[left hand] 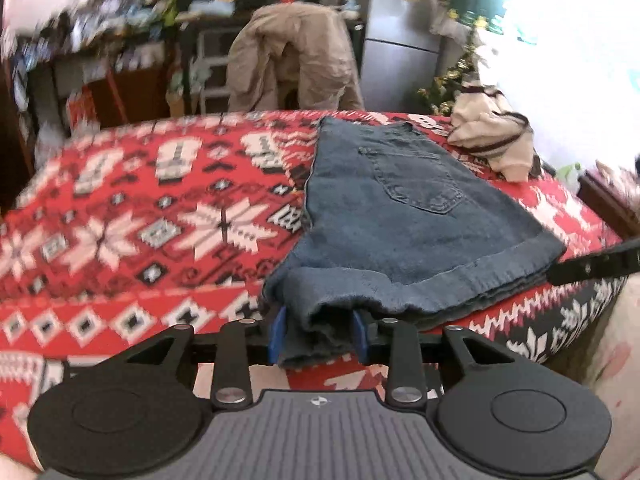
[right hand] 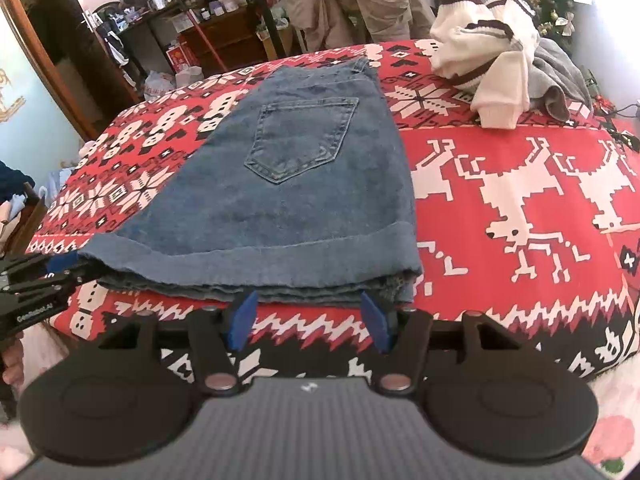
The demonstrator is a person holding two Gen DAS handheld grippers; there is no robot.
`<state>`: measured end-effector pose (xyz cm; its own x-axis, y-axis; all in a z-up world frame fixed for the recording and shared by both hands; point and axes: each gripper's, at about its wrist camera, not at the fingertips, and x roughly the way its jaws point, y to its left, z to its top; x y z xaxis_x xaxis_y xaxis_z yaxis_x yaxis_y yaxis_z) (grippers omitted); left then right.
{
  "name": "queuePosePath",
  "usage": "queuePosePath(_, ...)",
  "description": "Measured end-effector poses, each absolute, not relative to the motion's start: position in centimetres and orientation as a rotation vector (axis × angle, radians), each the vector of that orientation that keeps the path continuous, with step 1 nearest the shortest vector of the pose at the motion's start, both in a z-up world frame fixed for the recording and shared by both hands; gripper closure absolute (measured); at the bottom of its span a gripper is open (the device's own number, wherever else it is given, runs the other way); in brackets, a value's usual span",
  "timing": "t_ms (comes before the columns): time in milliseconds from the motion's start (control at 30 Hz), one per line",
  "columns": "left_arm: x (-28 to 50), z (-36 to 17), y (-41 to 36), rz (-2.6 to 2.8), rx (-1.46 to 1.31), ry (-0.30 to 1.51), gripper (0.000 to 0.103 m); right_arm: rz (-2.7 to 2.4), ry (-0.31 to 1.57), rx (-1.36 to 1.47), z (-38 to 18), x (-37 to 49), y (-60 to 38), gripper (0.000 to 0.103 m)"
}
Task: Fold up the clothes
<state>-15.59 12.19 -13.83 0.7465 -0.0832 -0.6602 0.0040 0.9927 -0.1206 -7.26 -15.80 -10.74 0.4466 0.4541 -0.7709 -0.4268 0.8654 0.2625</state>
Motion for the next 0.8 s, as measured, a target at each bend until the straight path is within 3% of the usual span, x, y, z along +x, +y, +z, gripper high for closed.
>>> queuePosePath(100, -15.5, -14.2, 13.2, -0.001, -0.186, 0.744, 0.071, 0.550, 0.954, 0.027, -10.5, -7.3, -15.8, 0.039)
queuePosePath(200, -15.7, -14.6, 14.7, 0.040, -0.276, 0.752, 0.100, 0.548, 0.952, 0.031, -10.4, -7.2, -15.8, 0.038)
queuePosePath(800, -17.7, -13.1, 14.5, -0.023, -0.374, 0.801, 0.101, 0.620, 0.931, -0.008, -9.9, -7.4, -13.9, 0.038)
